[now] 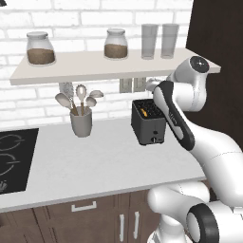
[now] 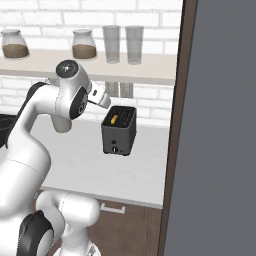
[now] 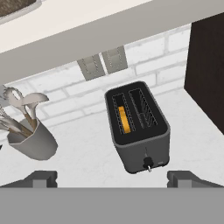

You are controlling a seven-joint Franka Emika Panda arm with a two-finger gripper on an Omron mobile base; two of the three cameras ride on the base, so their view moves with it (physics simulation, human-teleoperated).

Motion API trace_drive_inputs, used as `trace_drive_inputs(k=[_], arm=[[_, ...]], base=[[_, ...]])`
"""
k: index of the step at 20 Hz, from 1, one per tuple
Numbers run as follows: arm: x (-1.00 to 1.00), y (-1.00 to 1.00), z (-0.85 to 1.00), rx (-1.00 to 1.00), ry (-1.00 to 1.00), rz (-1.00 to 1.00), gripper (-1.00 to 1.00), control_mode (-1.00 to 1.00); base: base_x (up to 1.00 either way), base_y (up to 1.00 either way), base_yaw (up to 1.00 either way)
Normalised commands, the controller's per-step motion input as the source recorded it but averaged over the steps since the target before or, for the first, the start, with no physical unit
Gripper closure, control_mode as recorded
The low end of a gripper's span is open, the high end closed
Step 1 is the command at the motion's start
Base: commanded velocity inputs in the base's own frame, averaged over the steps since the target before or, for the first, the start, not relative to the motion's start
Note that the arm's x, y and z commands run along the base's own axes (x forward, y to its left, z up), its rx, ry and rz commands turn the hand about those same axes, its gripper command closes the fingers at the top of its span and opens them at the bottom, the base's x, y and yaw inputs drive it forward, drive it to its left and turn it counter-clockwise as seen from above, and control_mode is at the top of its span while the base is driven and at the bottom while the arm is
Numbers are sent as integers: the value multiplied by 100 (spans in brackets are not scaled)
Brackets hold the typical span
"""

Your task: Start the toaster. Once the lever pops up, take the bread to the plate on the dining counter.

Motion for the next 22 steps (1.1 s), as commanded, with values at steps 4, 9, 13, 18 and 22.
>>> trace_drive_inputs(k=[4, 9, 13, 18, 22], arm=[[0, 0, 0, 0, 0, 0, -100, -100], [0, 0, 0, 0, 0, 0, -100, -100], [0, 0, 0, 0, 0, 0, -100, -100], [0, 0, 0, 0, 0, 0, -100, -100], [0, 0, 0, 0, 0, 0, -100, -100]], base=[[0, 0, 0], [0, 0, 0], [0, 0, 0], [0, 0, 0], [0, 0, 0]])
